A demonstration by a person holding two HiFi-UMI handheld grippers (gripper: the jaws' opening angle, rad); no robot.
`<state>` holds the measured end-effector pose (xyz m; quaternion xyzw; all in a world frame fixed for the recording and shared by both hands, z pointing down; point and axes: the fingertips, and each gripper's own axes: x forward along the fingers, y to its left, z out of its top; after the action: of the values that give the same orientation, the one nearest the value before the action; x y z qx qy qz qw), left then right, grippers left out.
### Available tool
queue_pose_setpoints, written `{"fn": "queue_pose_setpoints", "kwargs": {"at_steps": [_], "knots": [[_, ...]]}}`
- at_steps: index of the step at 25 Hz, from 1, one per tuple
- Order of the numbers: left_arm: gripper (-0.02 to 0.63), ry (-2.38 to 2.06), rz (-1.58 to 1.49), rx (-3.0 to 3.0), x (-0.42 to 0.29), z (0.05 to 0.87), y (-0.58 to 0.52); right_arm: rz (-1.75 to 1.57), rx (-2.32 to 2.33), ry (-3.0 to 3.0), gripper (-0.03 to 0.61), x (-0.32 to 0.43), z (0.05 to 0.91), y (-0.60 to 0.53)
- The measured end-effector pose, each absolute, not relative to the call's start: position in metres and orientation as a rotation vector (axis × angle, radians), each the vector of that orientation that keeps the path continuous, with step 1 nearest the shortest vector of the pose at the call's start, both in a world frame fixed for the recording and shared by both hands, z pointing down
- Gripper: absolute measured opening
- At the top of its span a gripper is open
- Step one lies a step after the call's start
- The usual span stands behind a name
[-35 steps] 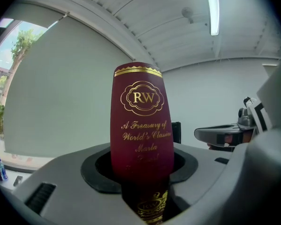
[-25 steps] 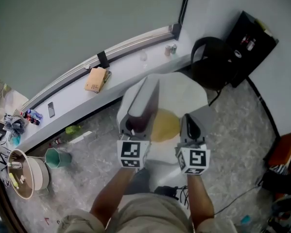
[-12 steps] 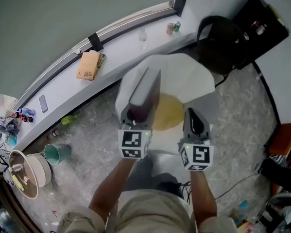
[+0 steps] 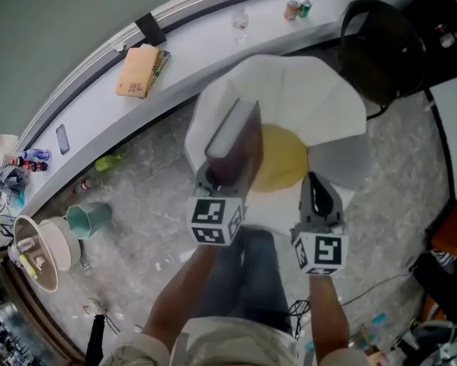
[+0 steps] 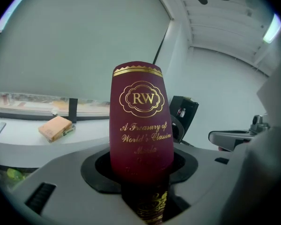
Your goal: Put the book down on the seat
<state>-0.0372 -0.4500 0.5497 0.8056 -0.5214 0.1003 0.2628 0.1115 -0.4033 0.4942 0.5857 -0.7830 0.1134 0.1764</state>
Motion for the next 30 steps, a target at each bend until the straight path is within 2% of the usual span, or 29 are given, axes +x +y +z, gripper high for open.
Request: {"fn": "queue_pose_setpoints", "kwargs": {"at_steps": [7, 16, 30], "knots": [[0.235, -1.380, 0.259, 2.041, -0.025, 0.663, -0.452, 0.594, 1.654, -2.238, 0.003, 0.127, 0.605, -0.415], [0.235, -1.370, 0.175, 1.806, -0.029, 0.834, -0.444, 0.446, 1.601, -2.295, 0.003, 0.124, 0.722, -0.416], [0.236, -1.147, -0.103, 1.714, -0.040, 0.995, -0.463, 0.531, 1.489, -2.312, 0.003, 0.107, 0.841, -0.411]]}}
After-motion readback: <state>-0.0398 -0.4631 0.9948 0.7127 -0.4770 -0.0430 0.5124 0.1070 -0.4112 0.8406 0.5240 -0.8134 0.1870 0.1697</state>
